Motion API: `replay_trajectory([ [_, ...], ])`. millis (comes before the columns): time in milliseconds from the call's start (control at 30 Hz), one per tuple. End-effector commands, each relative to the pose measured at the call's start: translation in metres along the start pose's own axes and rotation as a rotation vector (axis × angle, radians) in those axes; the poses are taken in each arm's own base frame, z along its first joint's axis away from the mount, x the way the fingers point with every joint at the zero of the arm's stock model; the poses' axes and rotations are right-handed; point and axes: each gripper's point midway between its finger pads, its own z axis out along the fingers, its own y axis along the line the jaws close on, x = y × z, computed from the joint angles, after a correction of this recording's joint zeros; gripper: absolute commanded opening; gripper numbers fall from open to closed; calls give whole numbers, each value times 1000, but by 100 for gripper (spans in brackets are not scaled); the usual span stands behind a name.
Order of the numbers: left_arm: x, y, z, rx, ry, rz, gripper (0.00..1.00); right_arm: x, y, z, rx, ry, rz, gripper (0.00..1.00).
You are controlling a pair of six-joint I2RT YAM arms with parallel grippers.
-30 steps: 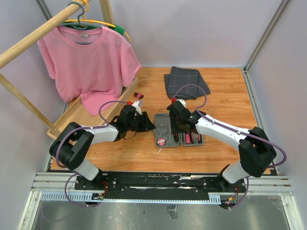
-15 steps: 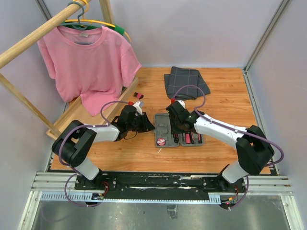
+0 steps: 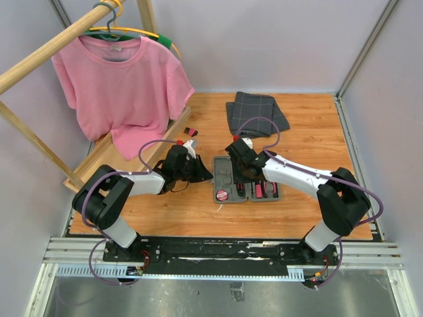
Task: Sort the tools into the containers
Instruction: Place the utility knife in the storage box.
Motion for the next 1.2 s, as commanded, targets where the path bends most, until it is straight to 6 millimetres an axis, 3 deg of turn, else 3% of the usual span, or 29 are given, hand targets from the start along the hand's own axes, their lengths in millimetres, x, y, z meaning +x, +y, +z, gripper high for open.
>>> replay_trajectory([
  [0,-5,-4,4,27,-5,21,4,-6,-4,4,31,-5,34,8],
  [233,-6,-4,4,26,-7,22,3,2,-9,12,64,19,38,13],
  [867,-6,-5,5,31,-6,15,2,6,-15,18,100,38,24,45],
  [1167,-6,-4,5,29,-6,15,2,-5,-15,3,88,3,3,43],
])
